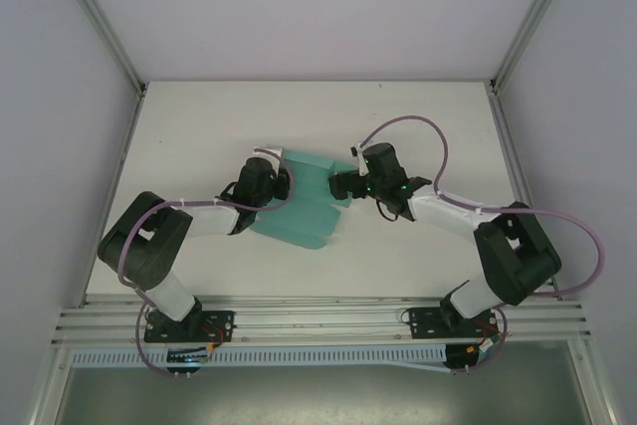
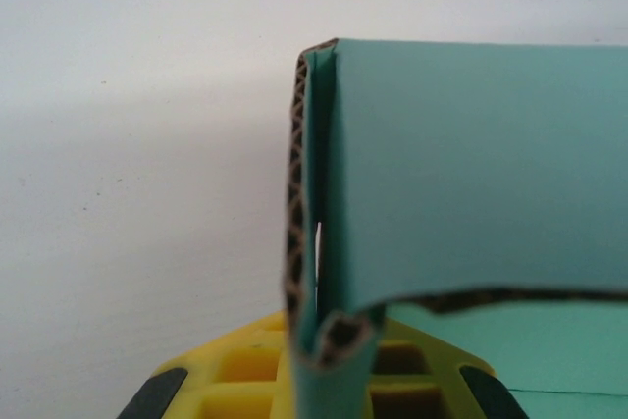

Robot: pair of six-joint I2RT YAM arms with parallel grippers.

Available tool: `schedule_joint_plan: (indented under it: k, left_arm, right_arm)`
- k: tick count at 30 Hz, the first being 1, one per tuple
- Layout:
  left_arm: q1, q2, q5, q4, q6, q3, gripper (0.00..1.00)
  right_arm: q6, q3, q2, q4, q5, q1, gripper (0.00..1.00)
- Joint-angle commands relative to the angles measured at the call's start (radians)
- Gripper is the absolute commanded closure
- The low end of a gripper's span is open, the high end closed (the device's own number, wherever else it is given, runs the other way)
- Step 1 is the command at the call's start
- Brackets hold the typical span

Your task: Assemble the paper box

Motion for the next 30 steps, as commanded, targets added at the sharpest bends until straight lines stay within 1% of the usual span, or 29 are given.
schedule_joint_plan:
  k: [1, 3, 7, 9, 11, 13, 17, 20, 22, 24, 27, 29, 30]
  left_arm:
    - [0.004, -0.018, 0.040, -0.003, -0.026, 0.011, 1.00]
    - [0.002, -0.019, 0.032, 0.010, -0.034, 0.001, 1.00]
    - [-0.004, -0.020, -0.003, 0.037, -0.051, -0.014, 1.00]
    - [-0.007, -0.015, -0.006, 0.031, -0.054, -0.007, 1.00]
    - [-0.008, -0.015, -0.020, 0.020, -0.063, 0.000, 1.00]
    - [-0.010, -0.018, -0.024, 0.017, -0.069, 0.001, 1.00]
    - [-0.010, -0.019, -0.042, 0.009, -0.096, 0.009, 1.00]
    - [-0.010, -0.026, -0.068, -0.028, -0.123, 0.025, 1.00]
    - [-0.010, -0.037, -0.084, -0.041, -0.138, 0.031, 1.00]
    - [-0.010, -0.051, -0.098, -0.061, -0.151, 0.038, 1.00]
    - [-0.010, -0.083, -0.120, -0.106, -0.162, 0.053, 1.00]
    - [-0.010, -0.110, -0.125, -0.110, -0.151, 0.055, 1.00]
    - [-0.010, -0.120, -0.125, -0.111, -0.146, 0.049, 1.00]
  right_arm:
    - [0.058, 0.034, 0.025, 0.213, 0.059, 0.014, 0.01]
    - [0.101, 0.039, 0.039, 0.264, 0.143, 0.029, 0.01]
    - [0.193, 0.083, 0.084, 0.273, 0.360, 0.083, 0.01]
    - [0.185, 0.103, 0.107, 0.286, 0.430, 0.123, 0.01]
    - [0.198, 0.123, 0.122, 0.268, 0.553, 0.165, 0.01]
    - [0.223, 0.134, 0.123, 0.246, 0.638, 0.187, 0.01]
    - [0.252, 0.123, 0.096, 0.207, 0.651, 0.190, 0.01]
    - [0.243, 0.090, 0.050, 0.154, 0.644, 0.190, 0.01]
    - [0.200, 0.054, 0.002, 0.114, 0.612, 0.189, 0.01]
    - [0.135, 0.015, -0.049, 0.066, 0.527, 0.186, 0.01]
    - [0.112, -0.032, -0.132, -0.073, 0.492, 0.183, 0.01]
    - [0.113, -0.073, -0.181, -0.144, 0.499, 0.178, 0.01]
    - [0.107, -0.094, -0.203, -0.166, 0.471, 0.167, 0.01]
